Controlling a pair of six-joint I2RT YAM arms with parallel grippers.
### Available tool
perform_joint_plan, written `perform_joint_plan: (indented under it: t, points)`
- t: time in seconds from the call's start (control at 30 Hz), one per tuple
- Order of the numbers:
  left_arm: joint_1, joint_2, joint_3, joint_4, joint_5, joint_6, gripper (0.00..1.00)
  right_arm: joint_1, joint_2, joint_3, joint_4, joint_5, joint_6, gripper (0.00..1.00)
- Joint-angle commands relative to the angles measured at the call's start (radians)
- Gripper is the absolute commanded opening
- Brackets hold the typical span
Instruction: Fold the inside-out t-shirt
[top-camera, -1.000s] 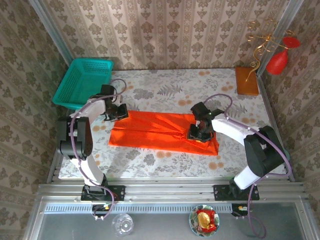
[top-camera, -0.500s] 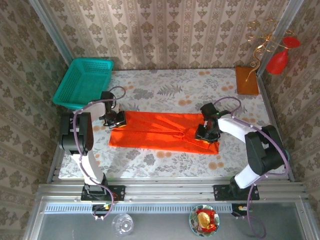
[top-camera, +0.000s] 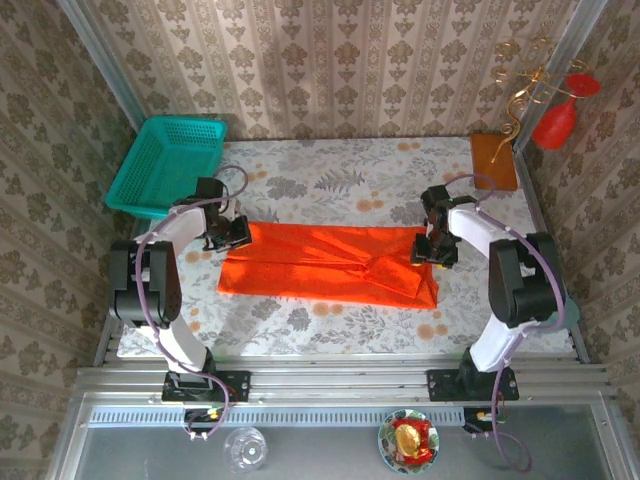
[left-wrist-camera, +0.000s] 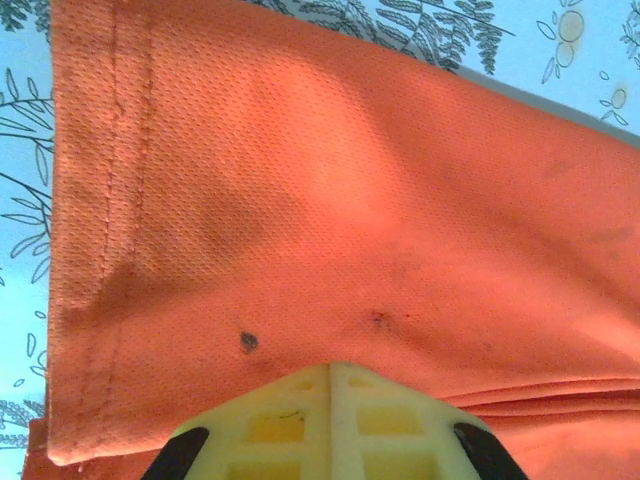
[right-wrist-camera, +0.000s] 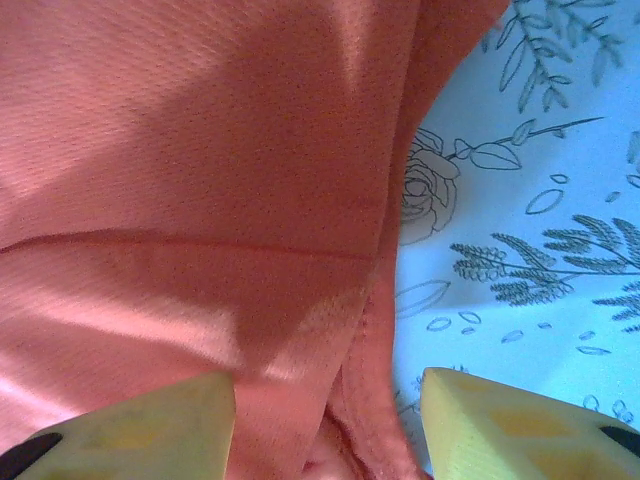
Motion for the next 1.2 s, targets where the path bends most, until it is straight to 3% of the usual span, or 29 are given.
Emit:
perform_joint_plan:
  t: [0.0, 0.3, 0.67, 0.87, 1.07, 1.17]
  points:
    - [-0.008, -0.032, -0.004, -0.041, -0.011, -0.012, 0.06, 0.000, 0.036, 0.036, -0.047, 0.024, -0.051, 0.54]
    - [-0.015, -0.029, 0.007, -0.056, -0.032, -0.007, 0.06, -0.030, 0.111, -0.003, 0.011, -0.026, -0.043, 0.45]
    - [-0.008, -0.037, 0.001, -0.081, -0.081, 0.014, 0.07, -0.052, 0.073, 0.009, -0.013, 0.012, -0.037, 0.13]
    - [0.007, -0.076, -0.068, -0.069, -0.086, 0.015, 0.06, -0.104, 0.075, 0.108, -0.146, 0.171, -0.067, 0.01]
    - [-0.022, -0.088, -0.153, -0.002, -0.001, -0.030, 0.04, -0.132, 0.076, 0.229, -0.297, 0.475, -0.064, 0.00]
    - [-0.058, -0.070, -0.169, 0.027, 0.037, -0.055, 0.03, -0.129, 0.059, 0.277, -0.348, 0.518, -0.057, 0.00]
